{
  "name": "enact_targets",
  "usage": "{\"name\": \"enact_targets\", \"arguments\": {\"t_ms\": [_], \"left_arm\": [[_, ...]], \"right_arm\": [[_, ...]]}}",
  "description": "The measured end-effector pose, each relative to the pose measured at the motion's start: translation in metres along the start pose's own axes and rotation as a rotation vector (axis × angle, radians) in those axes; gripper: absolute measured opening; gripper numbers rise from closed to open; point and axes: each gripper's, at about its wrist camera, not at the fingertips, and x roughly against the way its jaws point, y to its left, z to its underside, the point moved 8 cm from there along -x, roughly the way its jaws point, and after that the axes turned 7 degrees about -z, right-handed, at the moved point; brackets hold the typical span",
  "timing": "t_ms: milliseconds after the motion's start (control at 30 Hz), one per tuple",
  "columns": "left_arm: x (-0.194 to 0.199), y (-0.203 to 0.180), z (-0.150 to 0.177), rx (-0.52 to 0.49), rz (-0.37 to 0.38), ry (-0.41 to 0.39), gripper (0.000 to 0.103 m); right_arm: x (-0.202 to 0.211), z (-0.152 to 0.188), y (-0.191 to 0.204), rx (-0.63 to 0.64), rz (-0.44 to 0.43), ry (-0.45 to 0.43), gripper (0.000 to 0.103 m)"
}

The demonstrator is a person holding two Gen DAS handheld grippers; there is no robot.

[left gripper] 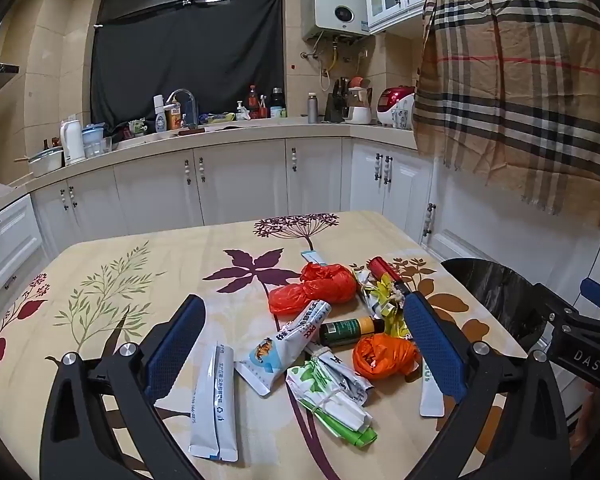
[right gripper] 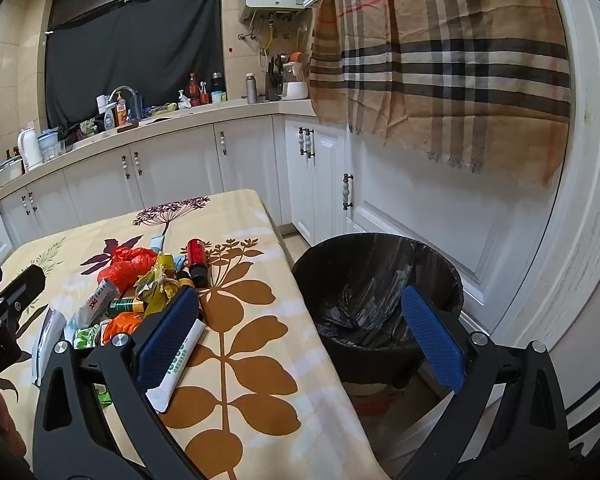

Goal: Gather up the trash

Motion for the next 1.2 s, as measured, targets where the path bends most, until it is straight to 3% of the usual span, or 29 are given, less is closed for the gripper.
{"name": "enact_targets", "arguments": {"t_ms": [1200], "left_arm": [[0.001,-0.006,0.003,-0.004,0.006,0.005,0.097]], "right_arm": [[0.003,0.000,-0.006,-0.007,0.000,0.000,0.099]]}}
